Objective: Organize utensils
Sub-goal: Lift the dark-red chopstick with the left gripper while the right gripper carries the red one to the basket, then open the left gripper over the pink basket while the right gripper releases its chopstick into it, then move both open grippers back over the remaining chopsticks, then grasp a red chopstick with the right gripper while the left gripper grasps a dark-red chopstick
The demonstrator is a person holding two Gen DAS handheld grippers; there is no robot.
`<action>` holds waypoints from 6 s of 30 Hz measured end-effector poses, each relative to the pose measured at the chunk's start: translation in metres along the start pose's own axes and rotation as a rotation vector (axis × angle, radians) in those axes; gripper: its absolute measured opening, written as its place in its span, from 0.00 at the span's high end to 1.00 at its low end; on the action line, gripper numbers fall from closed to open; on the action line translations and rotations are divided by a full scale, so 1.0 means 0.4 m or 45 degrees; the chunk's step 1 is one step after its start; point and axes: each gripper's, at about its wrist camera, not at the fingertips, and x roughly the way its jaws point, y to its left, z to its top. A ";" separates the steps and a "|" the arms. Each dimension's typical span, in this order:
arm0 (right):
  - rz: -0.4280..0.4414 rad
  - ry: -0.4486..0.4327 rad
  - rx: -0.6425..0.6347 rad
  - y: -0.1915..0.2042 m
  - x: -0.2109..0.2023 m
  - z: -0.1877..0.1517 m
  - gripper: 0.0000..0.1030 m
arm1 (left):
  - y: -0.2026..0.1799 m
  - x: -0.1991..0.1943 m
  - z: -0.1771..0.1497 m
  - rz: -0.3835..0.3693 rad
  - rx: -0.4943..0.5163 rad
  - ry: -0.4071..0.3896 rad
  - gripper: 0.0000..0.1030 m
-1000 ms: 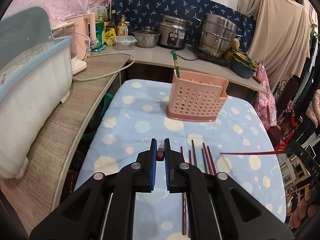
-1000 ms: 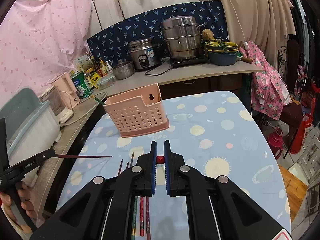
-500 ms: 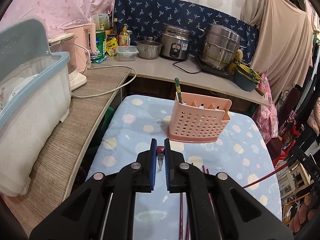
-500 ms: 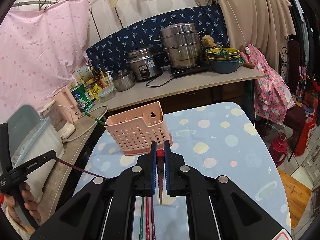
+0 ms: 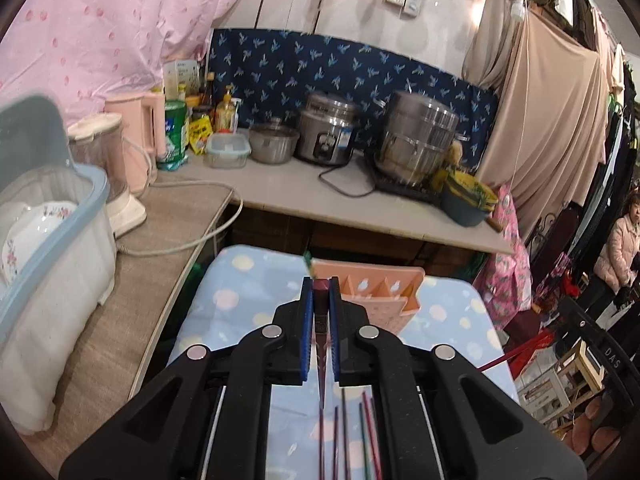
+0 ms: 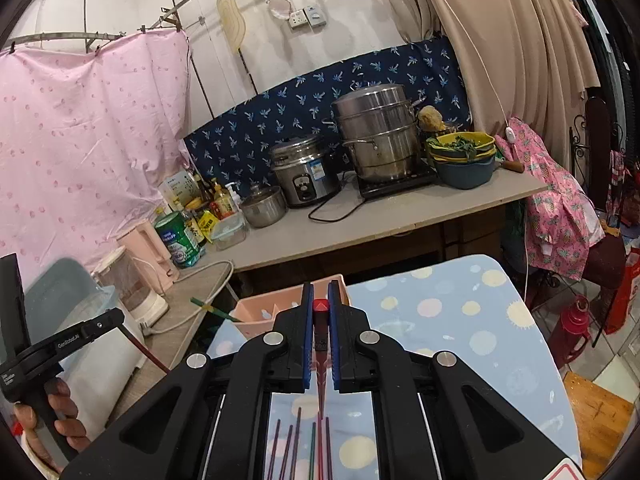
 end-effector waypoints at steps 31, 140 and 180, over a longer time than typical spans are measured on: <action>0.035 -0.037 -0.052 0.082 0.311 0.146 0.93 | -0.039 0.231 0.184 0.037 -0.026 -0.107 0.93; -0.143 0.660 -0.182 -0.004 0.005 -0.738 0.92 | 0.055 0.049 -0.681 0.196 0.195 0.538 0.46; -0.138 0.659 -0.194 -0.019 -0.008 -0.741 0.93 | 0.009 0.077 -0.760 0.133 0.262 0.618 0.46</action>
